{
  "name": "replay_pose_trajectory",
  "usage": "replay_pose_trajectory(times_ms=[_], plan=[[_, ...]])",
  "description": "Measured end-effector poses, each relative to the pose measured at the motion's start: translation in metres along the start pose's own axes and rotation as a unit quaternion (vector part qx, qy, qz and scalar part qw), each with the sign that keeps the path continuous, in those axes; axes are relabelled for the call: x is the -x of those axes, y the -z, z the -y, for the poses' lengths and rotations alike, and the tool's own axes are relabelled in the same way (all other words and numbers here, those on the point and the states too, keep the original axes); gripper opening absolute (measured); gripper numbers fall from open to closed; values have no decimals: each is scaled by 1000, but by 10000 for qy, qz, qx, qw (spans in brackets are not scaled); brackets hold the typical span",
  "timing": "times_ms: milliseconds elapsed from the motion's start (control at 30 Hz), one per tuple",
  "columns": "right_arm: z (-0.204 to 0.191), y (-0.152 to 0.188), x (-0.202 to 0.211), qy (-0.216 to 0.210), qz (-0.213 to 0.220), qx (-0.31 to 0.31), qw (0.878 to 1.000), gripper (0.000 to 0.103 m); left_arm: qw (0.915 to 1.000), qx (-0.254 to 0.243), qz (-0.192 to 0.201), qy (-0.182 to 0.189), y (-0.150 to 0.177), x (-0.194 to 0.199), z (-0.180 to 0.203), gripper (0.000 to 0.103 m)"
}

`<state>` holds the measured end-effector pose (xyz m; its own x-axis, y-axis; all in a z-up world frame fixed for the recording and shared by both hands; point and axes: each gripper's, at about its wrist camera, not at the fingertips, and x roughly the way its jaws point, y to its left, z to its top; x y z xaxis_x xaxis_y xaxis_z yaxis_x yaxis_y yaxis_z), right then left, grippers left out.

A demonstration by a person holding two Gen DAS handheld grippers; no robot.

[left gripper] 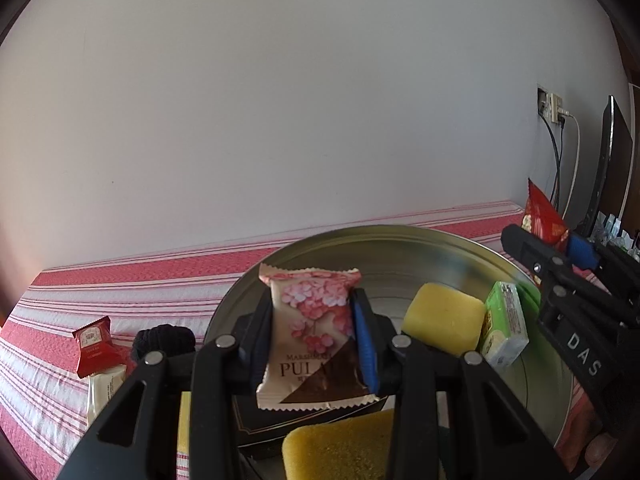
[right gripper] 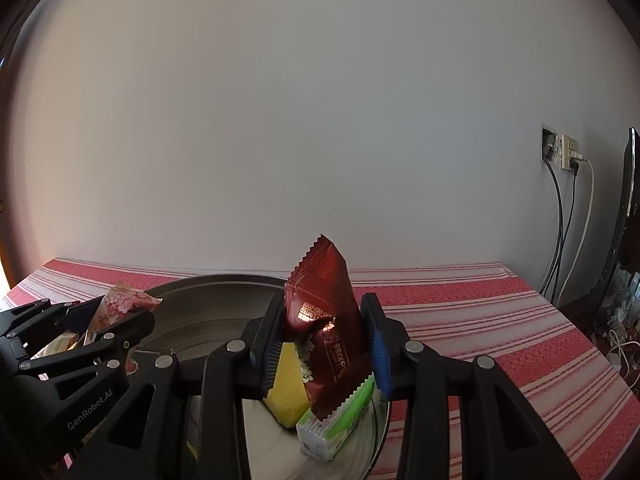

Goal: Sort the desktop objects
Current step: 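Carry the pink and brown wrappers over the metal tin with both grippers, then open both grippers to drop the two wrappers into the tin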

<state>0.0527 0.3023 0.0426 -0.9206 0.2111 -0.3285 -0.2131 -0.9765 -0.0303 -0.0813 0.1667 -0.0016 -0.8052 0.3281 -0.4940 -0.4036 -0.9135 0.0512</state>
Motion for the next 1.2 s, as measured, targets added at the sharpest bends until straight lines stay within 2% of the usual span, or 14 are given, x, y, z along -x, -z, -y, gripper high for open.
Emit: replay_pose_trajectory(times_ms=[367, 1100, 1200], plan=[[-5, 7, -2, 34, -35, 126, 9999, 41, 9997, -74, -226, -103, 2, -8, -1, 36], [-11, 10, -7, 42, -147, 225, 9996, 41, 9991, -185, -353, -151, 4, -10, 2, 36], [-13, 12, -9, 71, -237, 283, 9993, 44, 9990, -203, -395, -51, 3, -12, 3, 41]])
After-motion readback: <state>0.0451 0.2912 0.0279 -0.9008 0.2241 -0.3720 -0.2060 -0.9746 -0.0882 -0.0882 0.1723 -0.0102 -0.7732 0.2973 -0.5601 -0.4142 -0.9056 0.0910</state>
